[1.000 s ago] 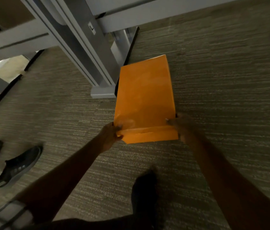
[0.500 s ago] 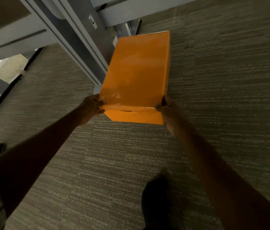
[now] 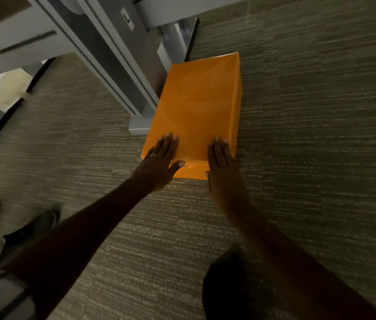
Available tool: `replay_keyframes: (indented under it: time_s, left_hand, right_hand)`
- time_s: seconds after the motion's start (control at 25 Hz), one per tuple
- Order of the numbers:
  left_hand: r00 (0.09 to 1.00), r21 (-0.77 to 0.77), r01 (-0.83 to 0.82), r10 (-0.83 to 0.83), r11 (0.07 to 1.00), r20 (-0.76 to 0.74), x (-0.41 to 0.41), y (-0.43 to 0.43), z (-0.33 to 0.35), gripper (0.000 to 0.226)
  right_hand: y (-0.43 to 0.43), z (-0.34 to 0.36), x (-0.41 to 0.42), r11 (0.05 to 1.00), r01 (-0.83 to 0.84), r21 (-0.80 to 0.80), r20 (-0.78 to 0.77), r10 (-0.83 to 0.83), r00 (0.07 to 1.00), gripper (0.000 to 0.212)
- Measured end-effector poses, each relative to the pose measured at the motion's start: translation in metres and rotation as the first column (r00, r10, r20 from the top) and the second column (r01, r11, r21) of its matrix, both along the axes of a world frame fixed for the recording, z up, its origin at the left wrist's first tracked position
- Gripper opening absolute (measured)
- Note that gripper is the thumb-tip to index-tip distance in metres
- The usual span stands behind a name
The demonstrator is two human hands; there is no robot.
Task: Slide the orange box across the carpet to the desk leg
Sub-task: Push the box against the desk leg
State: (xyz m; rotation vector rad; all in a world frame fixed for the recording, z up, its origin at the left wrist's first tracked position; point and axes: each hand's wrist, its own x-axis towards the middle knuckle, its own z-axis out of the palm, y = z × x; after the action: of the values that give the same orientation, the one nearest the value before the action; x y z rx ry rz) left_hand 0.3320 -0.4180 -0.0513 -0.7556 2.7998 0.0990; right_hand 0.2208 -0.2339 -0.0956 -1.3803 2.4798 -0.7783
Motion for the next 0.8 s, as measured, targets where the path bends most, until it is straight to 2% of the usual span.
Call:
replay_keyframes:
  time_s: [0.16,0.32,0.64,0.8]
  left_hand:
    - [1.0,-0.025,-0.012,0.012,1.0,-0.006,-0.006,-0.007,-0.006,0.077]
    - [0.996,-0.005,-0.042,0.042,0.999,0.078,-0.032,-0.036,-0.005,0.076]
    - [0.991,0.086,-0.05,0.039,0.995,0.126,-0.075,-0.083,-0.003,0.077]
    - [0.986,0.103,-0.056,0.039,0.993,0.163,-0.085,-0.081,0.005,0.077]
  right_hand:
    - [-0.007,-0.006,-0.01,0.998,-0.039,0.042,-0.073,0.042,0.996,0.086]
    - [-0.027,-0.009,-0.048,0.983,-0.136,0.124,-0.155,0.155,0.976,0.096]
    - [-0.064,-0.002,-0.085,0.979,-0.104,0.175,-0.19,0.137,0.972,0.101]
    - [-0.065,0.004,-0.094,0.958,-0.159,0.239,-0.188,0.206,0.96,0.108]
